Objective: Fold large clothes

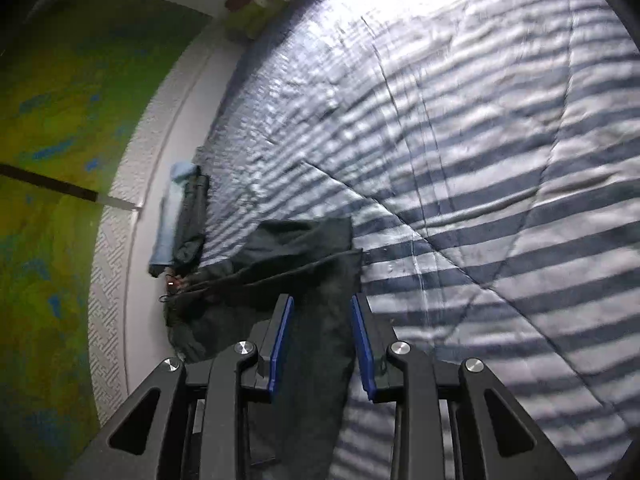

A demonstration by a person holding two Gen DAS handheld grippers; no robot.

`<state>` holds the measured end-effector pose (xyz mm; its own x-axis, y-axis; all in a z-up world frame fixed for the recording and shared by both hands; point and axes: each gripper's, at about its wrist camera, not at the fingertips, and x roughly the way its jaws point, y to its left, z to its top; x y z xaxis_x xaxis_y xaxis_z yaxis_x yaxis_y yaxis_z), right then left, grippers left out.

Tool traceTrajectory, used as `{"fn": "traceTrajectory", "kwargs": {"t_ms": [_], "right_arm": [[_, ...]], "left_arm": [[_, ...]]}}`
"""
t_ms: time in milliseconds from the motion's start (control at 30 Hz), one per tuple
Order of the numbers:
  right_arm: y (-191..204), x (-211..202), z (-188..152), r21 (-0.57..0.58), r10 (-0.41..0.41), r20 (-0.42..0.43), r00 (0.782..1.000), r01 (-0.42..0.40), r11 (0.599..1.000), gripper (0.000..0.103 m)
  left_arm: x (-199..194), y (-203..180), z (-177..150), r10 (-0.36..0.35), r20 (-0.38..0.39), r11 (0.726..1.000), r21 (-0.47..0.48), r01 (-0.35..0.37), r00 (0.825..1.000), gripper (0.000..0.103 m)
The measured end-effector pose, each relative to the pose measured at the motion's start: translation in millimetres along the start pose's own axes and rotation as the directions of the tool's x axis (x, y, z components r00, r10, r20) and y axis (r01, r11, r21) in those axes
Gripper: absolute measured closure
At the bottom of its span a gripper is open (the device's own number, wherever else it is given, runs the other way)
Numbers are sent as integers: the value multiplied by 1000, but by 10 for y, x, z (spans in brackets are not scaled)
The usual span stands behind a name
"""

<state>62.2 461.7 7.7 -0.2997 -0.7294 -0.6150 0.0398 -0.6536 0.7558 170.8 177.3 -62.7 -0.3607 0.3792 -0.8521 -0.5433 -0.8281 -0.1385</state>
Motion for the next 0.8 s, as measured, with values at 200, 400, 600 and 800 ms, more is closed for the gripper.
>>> {"fn": "traceTrajectory", "kwargs": {"t_ms": [200,400,600,800], "right_arm": [[49,-385,-63,-38,51,48,998,-50,998,60],[-104,64,-62,32,44,-45,998,-43,999,60],[-126,422,-21,39,-1,-63,998,3,999,60],[-110,607,52,36,-43,-38,998,44,998,73]], "left_arm": [[-238,-109,164,6,85,1000,-21,-5,996,65],[7,-485,201,16,18,1000,-2,-16,1000,65],[236,-642,201,148,-37,989,7,-147,988,65],[196,-637,122,129,-42,991,27,-128,991,78]]}}
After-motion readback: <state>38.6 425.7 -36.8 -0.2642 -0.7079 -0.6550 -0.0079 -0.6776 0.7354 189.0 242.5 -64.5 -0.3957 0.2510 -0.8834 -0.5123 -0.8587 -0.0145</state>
